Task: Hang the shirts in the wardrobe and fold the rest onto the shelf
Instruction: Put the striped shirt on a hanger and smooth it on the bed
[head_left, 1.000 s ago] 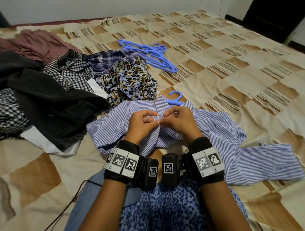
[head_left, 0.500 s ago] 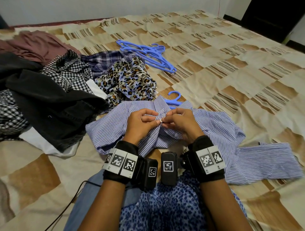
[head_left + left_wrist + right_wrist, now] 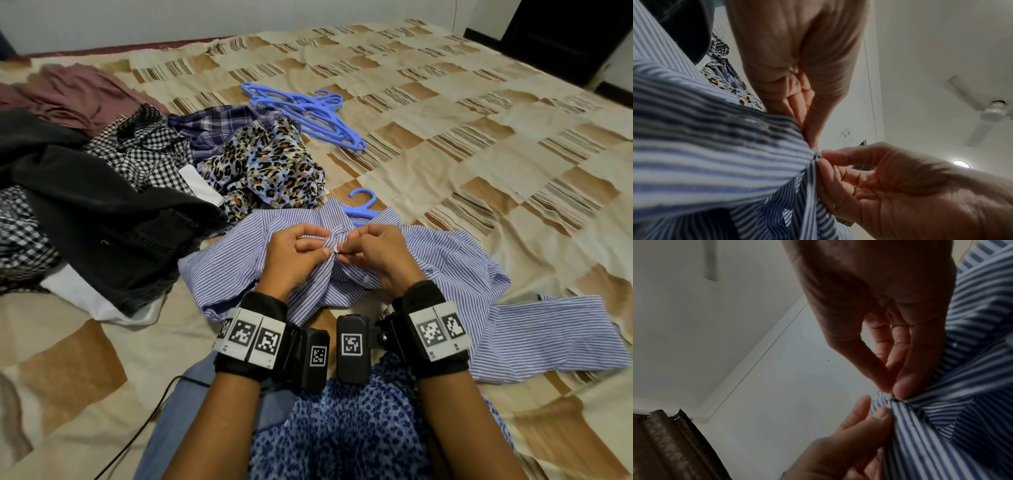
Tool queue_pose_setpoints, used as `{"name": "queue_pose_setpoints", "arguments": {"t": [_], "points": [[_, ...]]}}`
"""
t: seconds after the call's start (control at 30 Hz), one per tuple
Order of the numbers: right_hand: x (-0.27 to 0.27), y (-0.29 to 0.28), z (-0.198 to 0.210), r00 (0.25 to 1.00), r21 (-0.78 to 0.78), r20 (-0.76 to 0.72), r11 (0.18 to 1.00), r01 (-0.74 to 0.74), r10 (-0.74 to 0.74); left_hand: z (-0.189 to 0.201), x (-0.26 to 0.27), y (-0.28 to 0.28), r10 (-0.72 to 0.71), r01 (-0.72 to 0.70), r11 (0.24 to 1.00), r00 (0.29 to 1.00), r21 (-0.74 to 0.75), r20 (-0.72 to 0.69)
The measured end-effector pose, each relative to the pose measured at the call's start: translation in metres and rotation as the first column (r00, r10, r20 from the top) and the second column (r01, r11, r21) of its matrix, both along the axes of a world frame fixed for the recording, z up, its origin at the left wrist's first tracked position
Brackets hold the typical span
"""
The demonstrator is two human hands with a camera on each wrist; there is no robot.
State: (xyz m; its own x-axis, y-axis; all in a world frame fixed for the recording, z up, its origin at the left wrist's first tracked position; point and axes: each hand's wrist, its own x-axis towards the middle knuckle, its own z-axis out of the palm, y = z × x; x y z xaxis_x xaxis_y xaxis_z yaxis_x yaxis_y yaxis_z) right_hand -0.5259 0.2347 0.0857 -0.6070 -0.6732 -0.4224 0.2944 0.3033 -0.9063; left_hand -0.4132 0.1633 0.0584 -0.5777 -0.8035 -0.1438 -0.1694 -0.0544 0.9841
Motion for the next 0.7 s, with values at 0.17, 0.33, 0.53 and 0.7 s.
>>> {"name": "queue_pose_setpoints", "arguments": {"t": [0.17,0.33,0.53,0.7], "points": [[-0.0005,-0.0005,-0.0011,1.0,0.002,-0.014,1.0,-0.007,0.007,0.0017,0.0012,0.0004,0.02,-0.021,1.0,0.999,0.015,0.037],[-0.0015,-0.0017,-0.0035,0.997,0.042,-0.078,0.999,-0.027,0.031,0.0035,0.0018,0.0015,0.041,-0.042,0.998,0.999,0.047,0.014],[-0.0023,-0.0013,-0.0052,0.991,0.048,-0.115,0.997,-0.06,0.066,0.0045,0.0015,0.0005,0.084,-0.085,0.993,0.996,0.087,0.019],[-0.0026,-0.0015,-0.0048,0.989,0.055,-0.113,0.994,-0.09,0.096,0.0039,0.001,-0.0004,0.076,-0.076,0.993,0.997,0.09,0.004]]}}
